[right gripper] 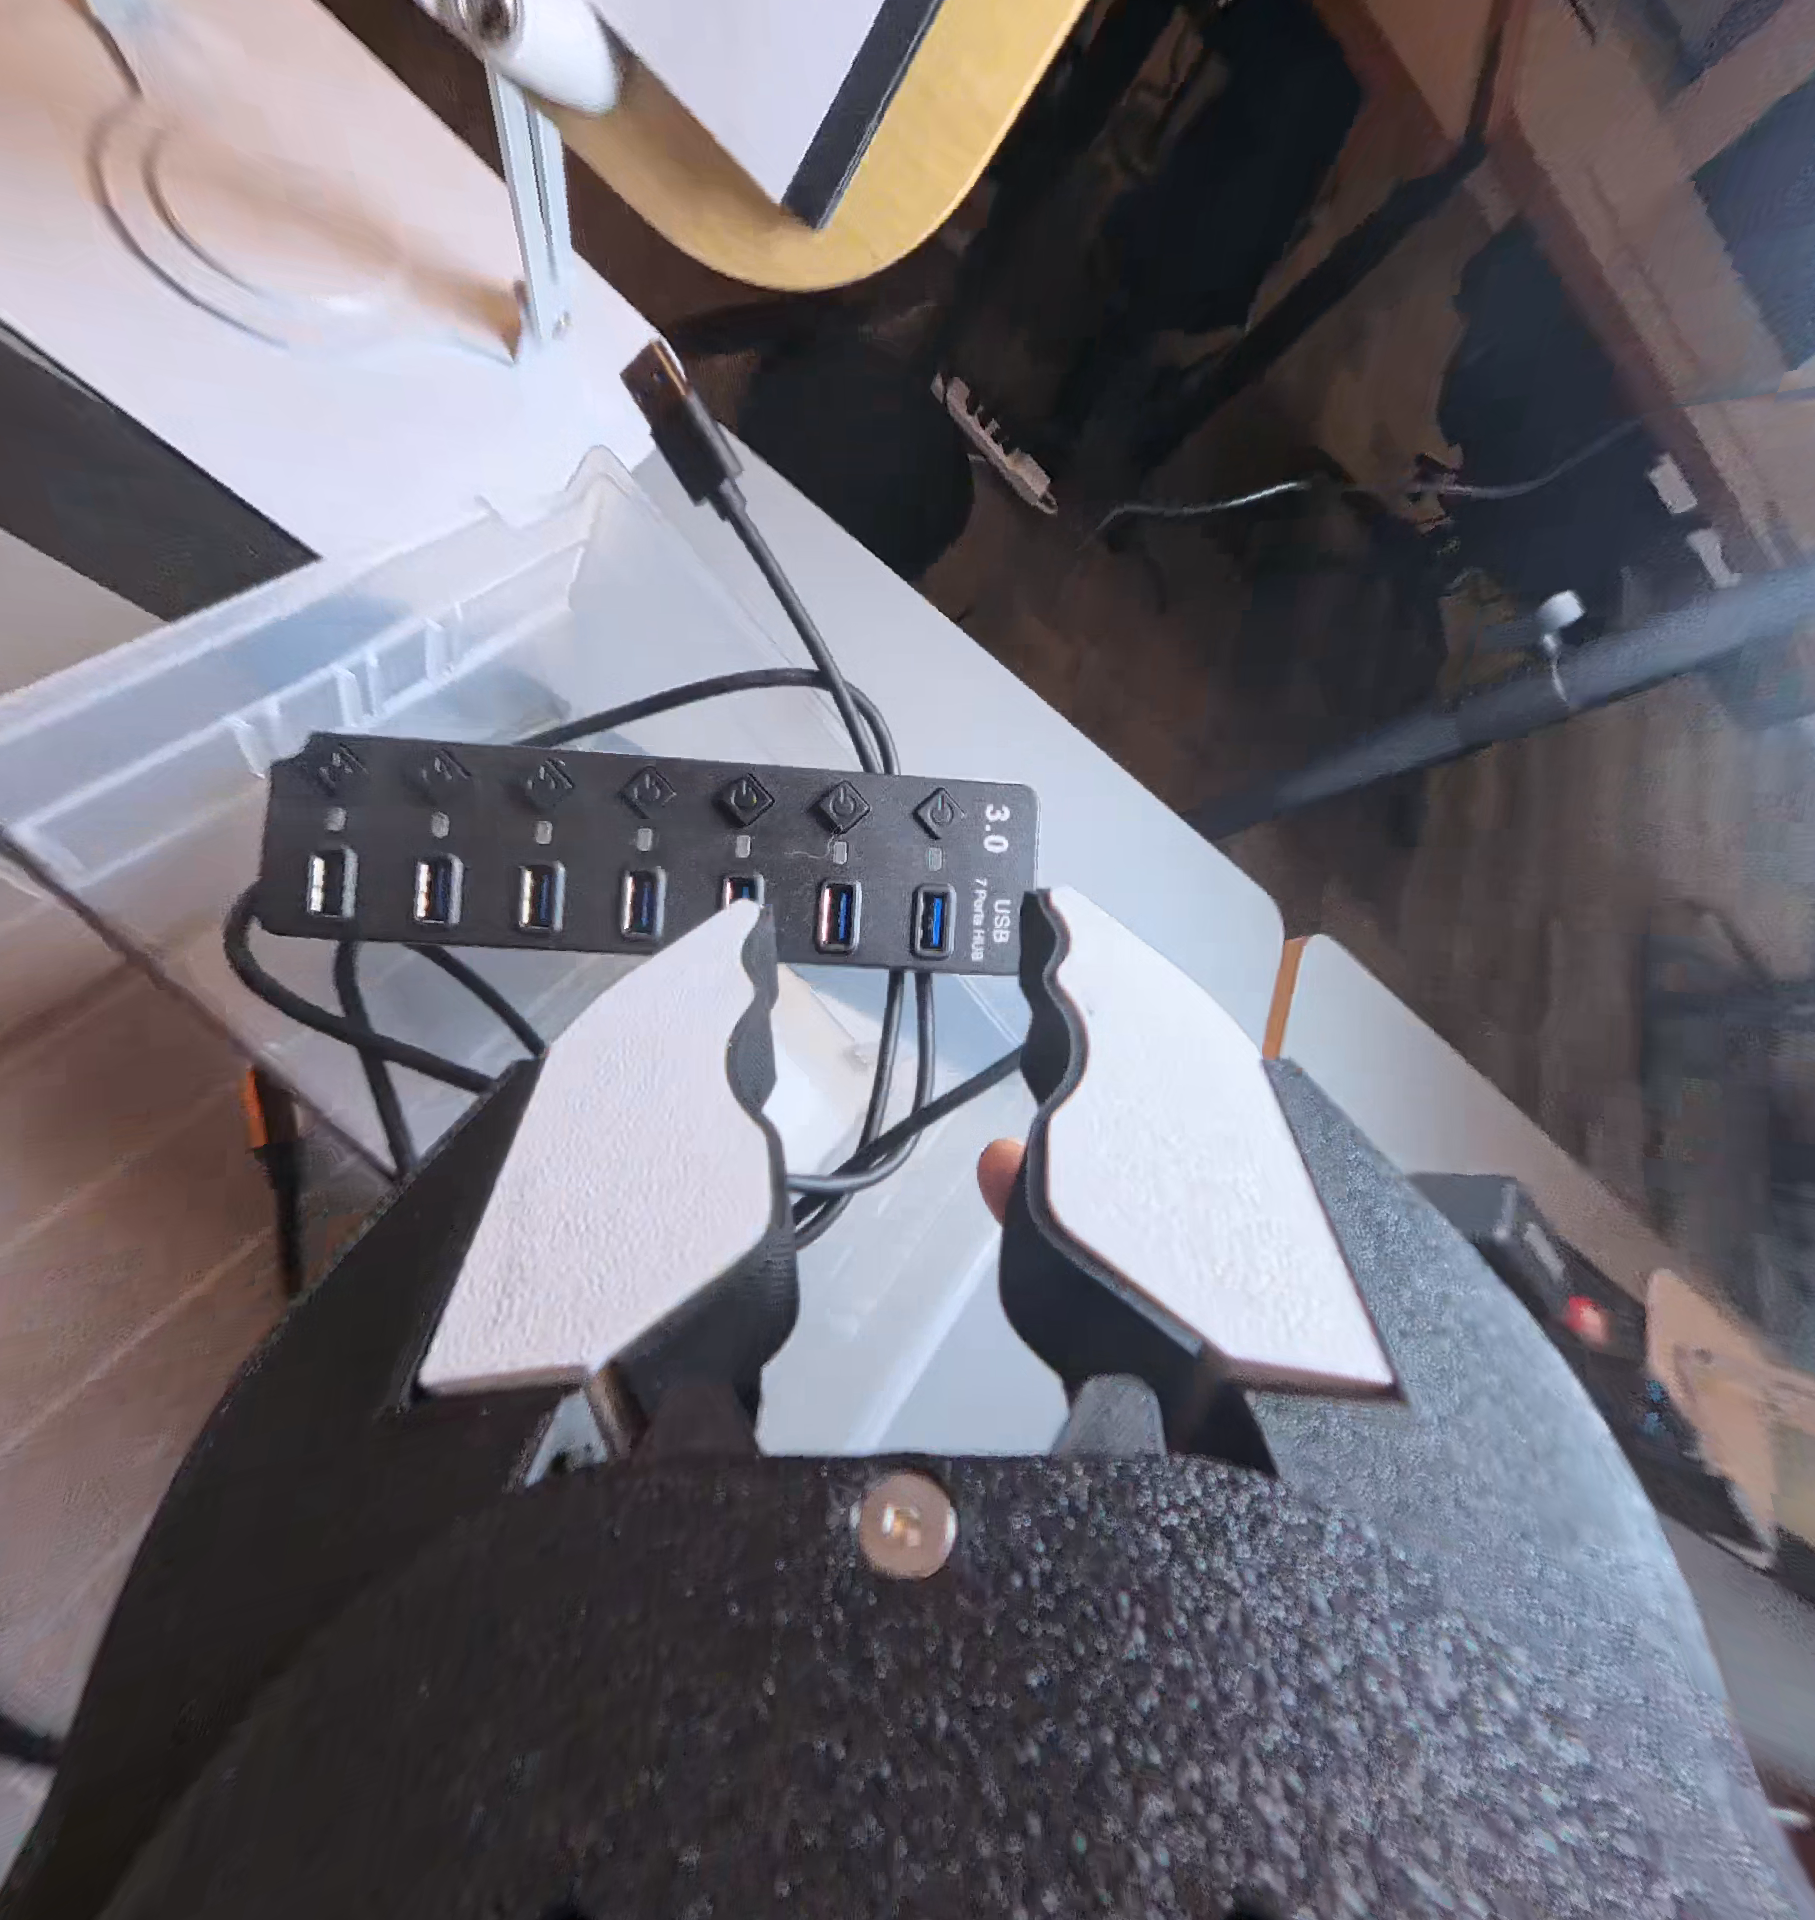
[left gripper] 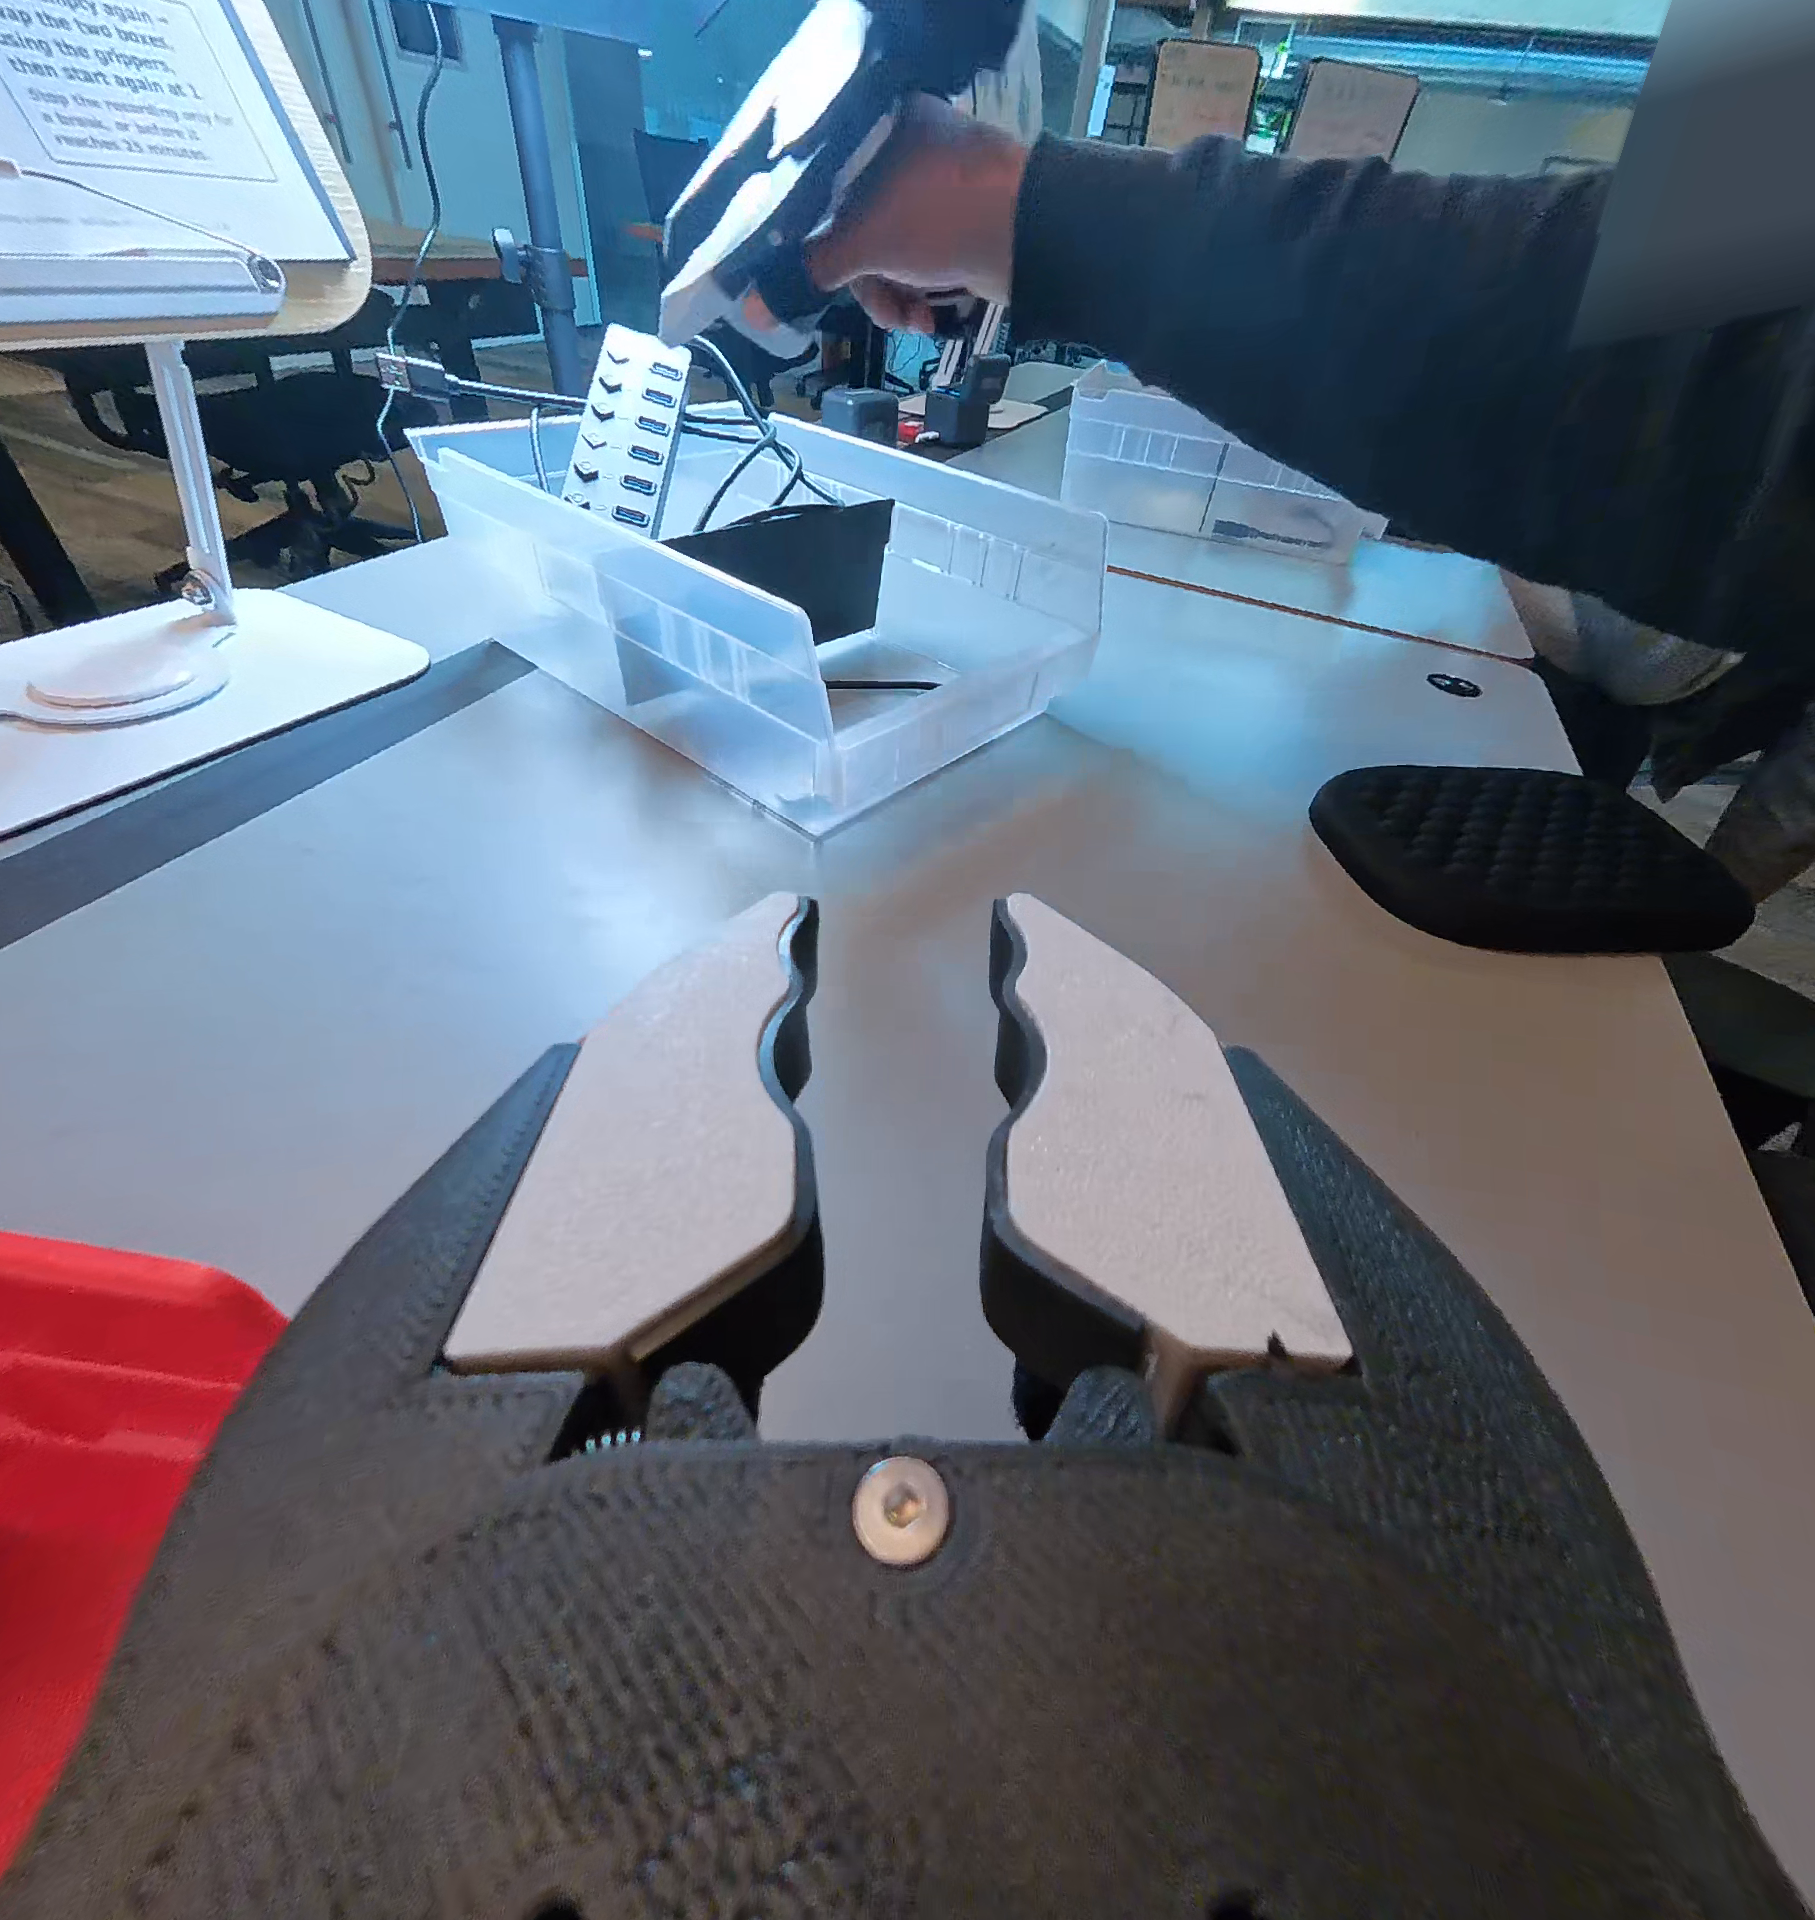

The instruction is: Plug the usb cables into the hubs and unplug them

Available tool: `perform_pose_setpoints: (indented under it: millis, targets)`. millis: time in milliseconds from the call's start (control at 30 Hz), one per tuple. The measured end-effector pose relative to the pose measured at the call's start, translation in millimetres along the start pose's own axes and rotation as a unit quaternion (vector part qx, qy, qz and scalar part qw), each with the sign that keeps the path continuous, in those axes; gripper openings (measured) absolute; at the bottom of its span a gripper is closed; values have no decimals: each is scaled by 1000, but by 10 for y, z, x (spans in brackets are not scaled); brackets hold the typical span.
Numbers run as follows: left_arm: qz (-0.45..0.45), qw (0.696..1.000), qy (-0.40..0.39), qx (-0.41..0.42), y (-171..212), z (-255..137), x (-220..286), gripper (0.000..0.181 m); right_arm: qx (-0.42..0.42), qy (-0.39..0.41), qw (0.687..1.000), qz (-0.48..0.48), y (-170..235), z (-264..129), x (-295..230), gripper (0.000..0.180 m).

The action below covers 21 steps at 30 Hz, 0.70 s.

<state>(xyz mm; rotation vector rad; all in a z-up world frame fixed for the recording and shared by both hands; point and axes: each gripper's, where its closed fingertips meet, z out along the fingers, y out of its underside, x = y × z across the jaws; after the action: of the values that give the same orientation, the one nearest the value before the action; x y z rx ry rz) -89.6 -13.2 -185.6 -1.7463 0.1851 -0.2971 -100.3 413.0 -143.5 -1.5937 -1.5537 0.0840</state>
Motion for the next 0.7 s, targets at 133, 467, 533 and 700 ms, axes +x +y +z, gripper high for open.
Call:
perform_pose_setpoints:
  millis: [133, 467, 533, 700]
  targets:
    - [10, 1000, -9, -11, 47, -4, -2, 32, -92, -26, 995, -5, 122, 429, -37, 66]
    - [-1, 1000, -1, -21, 125, 10, -43, 31, -237, -134, 962, -15, 615, 527, -406, 35]
    - [1, 1000, -1, -21, 128, 14, -33, 31, -218, -109, 969, -31, 625, 559, -360, 31]
    - [9, 1000, -12, -19, 117, 4, -60, 32, -58, -118, 990, 47, 133, 270, -344, 54]
